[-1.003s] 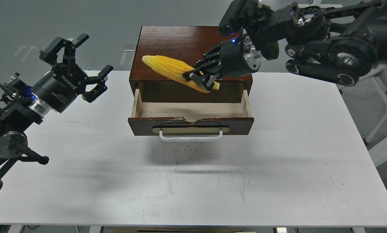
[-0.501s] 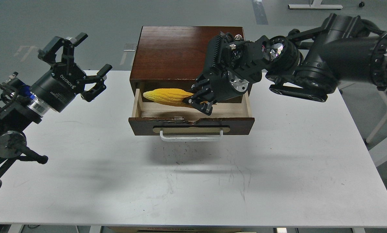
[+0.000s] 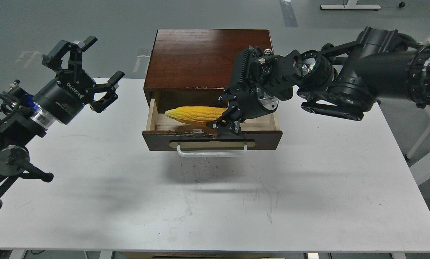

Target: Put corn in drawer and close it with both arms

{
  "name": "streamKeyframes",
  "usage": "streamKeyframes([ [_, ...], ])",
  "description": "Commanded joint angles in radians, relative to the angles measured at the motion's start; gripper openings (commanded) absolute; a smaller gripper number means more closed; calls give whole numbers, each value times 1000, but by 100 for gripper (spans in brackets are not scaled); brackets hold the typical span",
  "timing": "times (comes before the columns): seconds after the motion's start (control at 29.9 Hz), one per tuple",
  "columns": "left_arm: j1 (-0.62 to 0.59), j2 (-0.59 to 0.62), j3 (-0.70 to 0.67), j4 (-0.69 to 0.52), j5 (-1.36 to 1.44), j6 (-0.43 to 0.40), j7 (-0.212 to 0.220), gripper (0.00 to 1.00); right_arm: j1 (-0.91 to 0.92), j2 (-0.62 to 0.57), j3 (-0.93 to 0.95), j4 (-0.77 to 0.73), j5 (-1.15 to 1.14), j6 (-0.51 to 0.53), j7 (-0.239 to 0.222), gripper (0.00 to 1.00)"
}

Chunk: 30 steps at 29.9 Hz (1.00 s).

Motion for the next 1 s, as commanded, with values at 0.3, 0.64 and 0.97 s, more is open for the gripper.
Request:
streamKeyframes([
  [0.3, 2, -3, 0, 0, 0, 0, 0, 99, 15, -16, 9, 9, 9, -2, 0, 71],
  [0.64, 0, -8, 0, 0, 0, 0, 0, 99, 103, -234, 165, 102, 187, 3, 0, 94],
  [0.97, 0, -12, 6, 0, 0, 0, -1, 99, -198, -536, 486, 96, 678, 1, 0, 96],
])
